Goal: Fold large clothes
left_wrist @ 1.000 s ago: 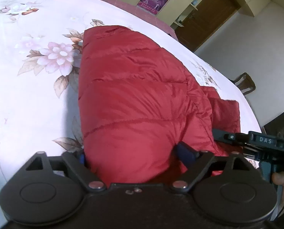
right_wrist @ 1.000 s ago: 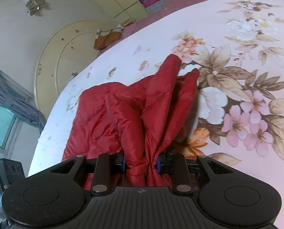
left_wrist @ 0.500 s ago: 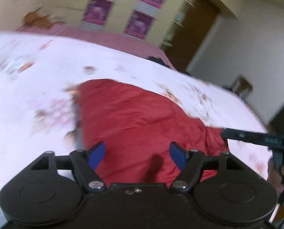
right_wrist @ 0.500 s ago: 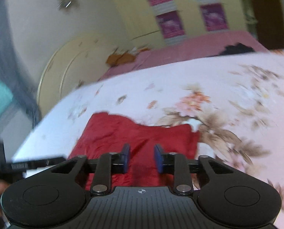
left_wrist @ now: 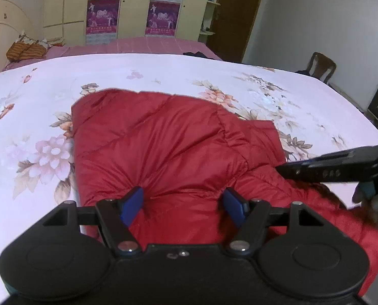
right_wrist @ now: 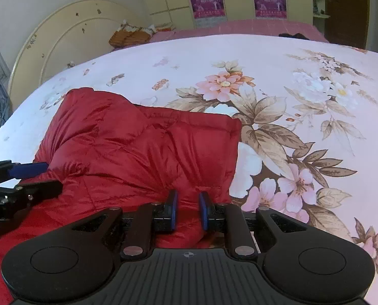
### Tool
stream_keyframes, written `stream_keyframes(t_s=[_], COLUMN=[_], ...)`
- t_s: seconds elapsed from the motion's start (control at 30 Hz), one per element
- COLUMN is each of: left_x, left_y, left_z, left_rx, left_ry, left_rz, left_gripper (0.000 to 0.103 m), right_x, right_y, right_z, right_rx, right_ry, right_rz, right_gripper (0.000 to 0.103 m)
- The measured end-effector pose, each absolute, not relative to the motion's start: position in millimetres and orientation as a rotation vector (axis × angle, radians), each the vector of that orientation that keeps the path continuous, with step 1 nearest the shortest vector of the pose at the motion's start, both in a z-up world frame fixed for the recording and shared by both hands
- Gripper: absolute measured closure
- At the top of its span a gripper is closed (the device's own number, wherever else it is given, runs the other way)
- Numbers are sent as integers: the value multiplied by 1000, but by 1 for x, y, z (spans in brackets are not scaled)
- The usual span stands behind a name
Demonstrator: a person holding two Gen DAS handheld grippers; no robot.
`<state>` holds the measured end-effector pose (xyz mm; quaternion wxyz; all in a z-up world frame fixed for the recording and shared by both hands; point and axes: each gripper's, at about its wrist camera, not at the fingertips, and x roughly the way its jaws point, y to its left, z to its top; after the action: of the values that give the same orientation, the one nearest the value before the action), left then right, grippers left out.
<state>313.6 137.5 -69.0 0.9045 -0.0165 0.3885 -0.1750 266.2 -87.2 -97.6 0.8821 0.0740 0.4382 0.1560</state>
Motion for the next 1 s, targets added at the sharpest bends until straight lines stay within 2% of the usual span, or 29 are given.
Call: stream_keyframes(t_s=[0.17, 0.23, 0.27, 0.43, 0.63, 0.83, 0.9, 1.0], left_x=[332, 351, 360, 399, 408, 403, 387, 344], left_y=[140, 133, 129, 116, 139, 141, 145, 151], left_z=[-44, -41, -42, -72, -102, -96, -79, -59], left_rx=[-29, -19, -15, -26, -195, -198, -185, -158], left_ry=[711, 705, 713, 828, 869, 860, 826, 774], left_rz=[-298, -301, -304, -313, -320, -336, -350, -386], left_gripper=[39, 64, 85, 83, 83, 84, 80, 79], right_x=[274, 290, 298, 326, 323, 325, 316, 285], right_y=[-73, -54, -44, -21, -44, -43, -48, -62], right_z=[-46, -44, -48, -91, -122, -113, -97, -72], right_rx=[176, 154, 130, 78, 193, 189, 186, 185], right_ry=[775, 792, 806, 912, 877, 888, 865, 818], right_rz=[388, 422, 428, 374, 369, 363, 344, 367], right_gripper=[85, 85, 85, 85, 86, 85, 85, 85])
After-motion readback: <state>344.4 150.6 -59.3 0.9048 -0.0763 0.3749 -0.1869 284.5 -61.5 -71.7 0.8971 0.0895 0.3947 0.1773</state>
